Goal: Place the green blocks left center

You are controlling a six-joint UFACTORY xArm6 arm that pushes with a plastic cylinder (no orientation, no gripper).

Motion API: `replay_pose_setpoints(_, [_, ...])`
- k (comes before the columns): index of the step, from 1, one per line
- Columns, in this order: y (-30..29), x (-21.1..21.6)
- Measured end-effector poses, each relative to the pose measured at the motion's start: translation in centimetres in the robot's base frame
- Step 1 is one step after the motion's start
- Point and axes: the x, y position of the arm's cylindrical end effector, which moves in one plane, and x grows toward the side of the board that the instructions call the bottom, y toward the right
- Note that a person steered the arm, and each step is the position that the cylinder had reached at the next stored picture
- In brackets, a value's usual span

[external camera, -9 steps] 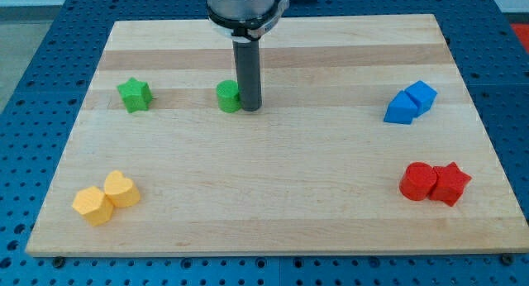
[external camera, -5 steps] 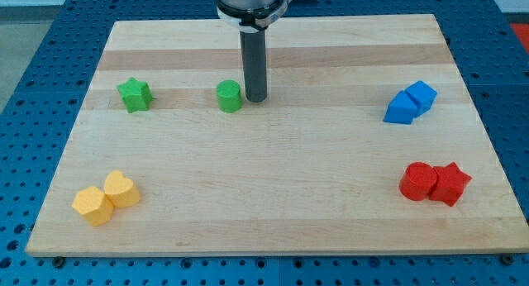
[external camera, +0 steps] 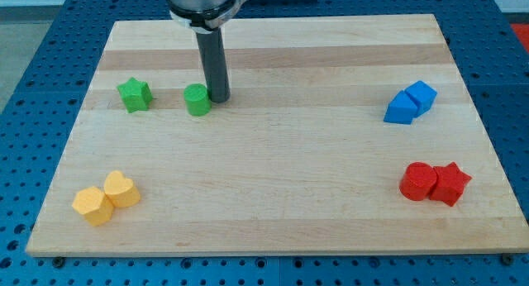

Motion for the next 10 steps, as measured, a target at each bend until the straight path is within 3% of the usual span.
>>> replay_pose_setpoints(6, [0.7, 2.7])
replay_pose_setpoints(10, [-1.3, 1.5])
